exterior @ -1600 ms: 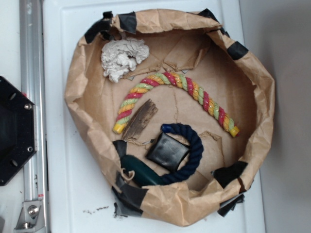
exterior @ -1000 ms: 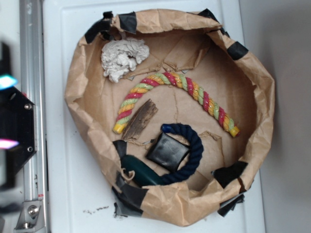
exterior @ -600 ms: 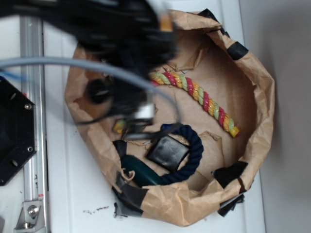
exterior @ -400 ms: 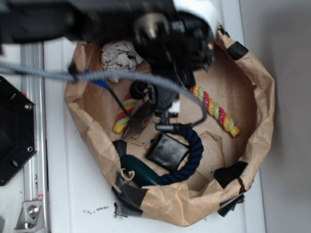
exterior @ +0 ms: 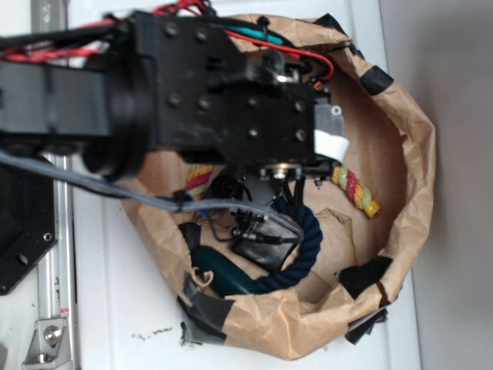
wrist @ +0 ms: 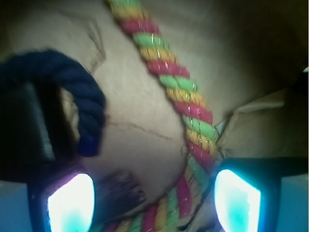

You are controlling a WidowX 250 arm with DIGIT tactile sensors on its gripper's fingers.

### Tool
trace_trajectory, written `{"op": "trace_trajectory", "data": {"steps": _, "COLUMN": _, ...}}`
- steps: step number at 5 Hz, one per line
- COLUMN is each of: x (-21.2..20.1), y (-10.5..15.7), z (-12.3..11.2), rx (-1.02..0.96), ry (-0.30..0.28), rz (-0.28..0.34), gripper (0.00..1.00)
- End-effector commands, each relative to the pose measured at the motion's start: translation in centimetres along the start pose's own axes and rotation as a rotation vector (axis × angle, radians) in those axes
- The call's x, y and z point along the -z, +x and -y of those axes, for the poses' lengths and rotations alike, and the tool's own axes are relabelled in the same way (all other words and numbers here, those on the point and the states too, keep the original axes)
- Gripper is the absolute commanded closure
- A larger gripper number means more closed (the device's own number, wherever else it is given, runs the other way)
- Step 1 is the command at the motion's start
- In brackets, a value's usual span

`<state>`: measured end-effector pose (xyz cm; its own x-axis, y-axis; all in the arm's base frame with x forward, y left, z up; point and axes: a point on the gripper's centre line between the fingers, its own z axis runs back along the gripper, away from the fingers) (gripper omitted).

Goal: Grab the multicolored rope.

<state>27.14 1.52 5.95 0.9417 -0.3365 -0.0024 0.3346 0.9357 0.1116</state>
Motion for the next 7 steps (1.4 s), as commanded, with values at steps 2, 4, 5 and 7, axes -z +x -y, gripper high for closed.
{"op": "trace_trajectory", "data": {"steps": 2, "x": 2.3, "y": 4.3, "z": -1.6, "rx": 0.083, "ry": 0.003, "rz": -0.037, "gripper": 0.0}}
{"op": "trace_trajectory", "data": {"steps": 4, "x": 3.7, "y": 4.8, "z": 1.6, "rx": 0.215, "ry": 0.051, "rz": -0.102, "gripper": 0.0}}
{"op": "trace_trajectory", "data": {"steps": 5, "x": 4.2, "y": 5.1, "z": 1.1, "rx": 0.16, "ry": 0.046, "rz": -0.131, "gripper": 1.0}}
{"op": "trace_trajectory", "data": {"steps": 7, "x": 4.4, "y": 5.3, "z": 0.0, "rx": 0.101, "ry": -0.042, "rz": -0.153, "gripper": 1.0}}
